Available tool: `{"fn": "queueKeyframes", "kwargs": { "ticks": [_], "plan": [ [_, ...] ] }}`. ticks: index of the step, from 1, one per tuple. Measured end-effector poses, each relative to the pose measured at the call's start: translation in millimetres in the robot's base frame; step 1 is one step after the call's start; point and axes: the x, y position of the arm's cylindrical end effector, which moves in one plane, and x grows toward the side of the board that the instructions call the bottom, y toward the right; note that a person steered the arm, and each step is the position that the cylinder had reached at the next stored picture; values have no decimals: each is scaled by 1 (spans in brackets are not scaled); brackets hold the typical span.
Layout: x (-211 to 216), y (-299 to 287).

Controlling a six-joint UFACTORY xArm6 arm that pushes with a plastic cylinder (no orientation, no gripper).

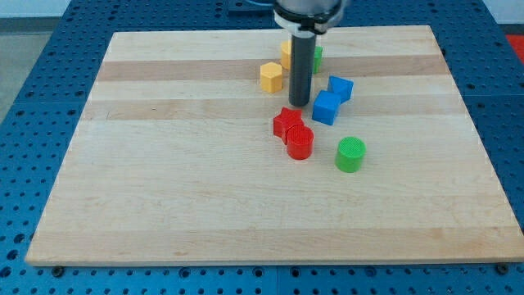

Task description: Nudge the blue triangle towards the right

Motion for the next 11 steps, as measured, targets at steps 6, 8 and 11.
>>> {"fn": "queueKeyframes", "kwargs": {
  "ticks": [6, 8, 11],
  "plan": [
    [-27, 63],
    [-27, 63],
    [-61, 49]
  ]
}}
